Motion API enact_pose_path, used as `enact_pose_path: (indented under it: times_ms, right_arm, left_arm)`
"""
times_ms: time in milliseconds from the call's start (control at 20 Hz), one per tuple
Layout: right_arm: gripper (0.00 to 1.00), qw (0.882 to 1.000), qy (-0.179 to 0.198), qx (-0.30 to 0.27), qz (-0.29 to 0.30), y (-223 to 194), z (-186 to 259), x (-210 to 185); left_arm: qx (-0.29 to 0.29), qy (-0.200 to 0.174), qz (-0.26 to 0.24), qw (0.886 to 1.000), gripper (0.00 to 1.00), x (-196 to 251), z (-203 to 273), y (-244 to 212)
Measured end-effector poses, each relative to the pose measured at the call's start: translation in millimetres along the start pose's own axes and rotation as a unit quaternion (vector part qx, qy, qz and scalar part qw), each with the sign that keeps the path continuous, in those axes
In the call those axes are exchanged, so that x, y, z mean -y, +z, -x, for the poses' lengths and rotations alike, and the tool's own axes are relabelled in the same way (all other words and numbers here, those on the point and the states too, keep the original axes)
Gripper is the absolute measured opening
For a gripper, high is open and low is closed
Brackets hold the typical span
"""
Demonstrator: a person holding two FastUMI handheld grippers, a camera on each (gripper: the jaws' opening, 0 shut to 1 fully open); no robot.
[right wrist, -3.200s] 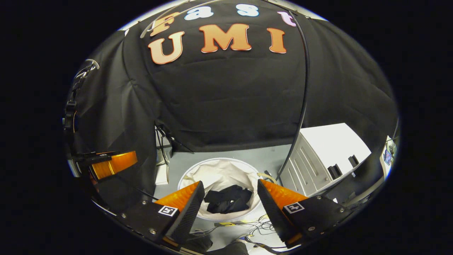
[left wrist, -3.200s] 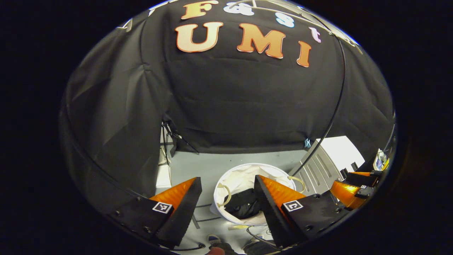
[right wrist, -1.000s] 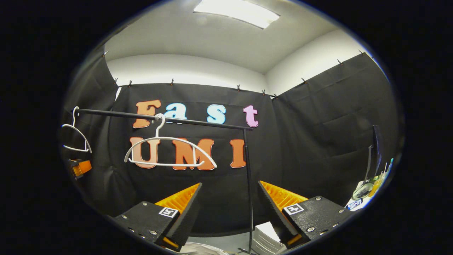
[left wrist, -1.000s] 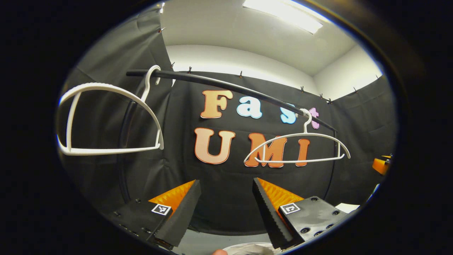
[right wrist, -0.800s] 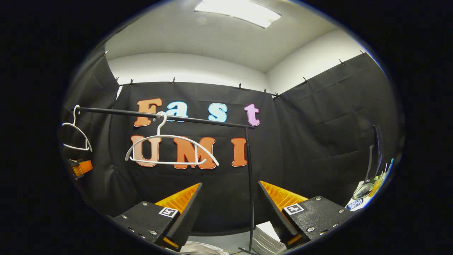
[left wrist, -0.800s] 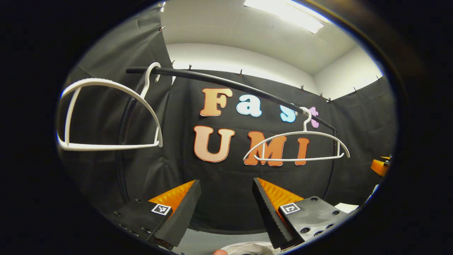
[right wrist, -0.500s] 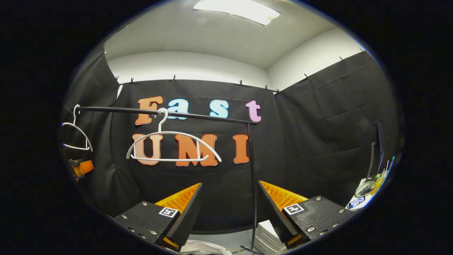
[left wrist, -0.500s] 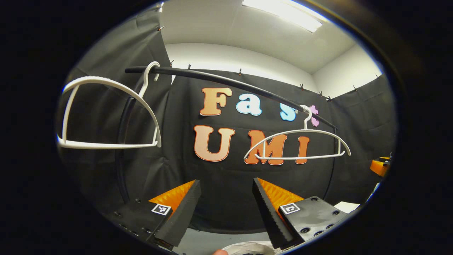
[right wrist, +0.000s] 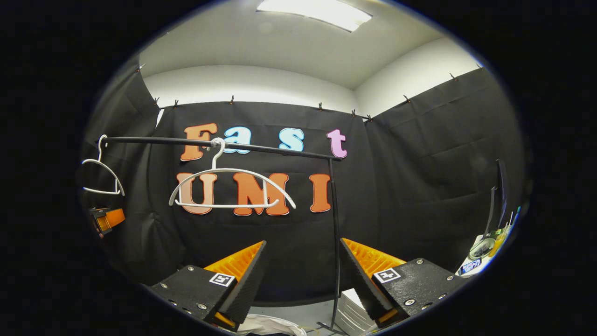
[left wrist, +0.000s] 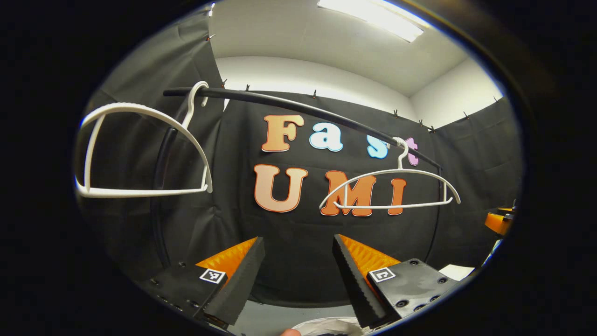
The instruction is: Grasp the clothes on the hanger with both hands and then place them into the laundry hamper below.
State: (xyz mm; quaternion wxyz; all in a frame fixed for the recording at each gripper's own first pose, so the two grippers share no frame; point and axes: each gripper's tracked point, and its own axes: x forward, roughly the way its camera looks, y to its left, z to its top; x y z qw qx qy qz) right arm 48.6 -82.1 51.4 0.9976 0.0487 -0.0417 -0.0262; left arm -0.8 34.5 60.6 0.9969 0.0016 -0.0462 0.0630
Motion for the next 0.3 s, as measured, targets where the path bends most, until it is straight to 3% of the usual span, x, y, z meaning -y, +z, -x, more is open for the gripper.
enact_pose_path:
  times_ms: [300]
  right_arm:
    - [0.93,1.0,0.003,-0.003,0.0,-0.7,4.4,-1.4]
  left_arm:
    - [-0.002,0.001,0.004,1.0,0.96,-1.0,2.9,-0.7]
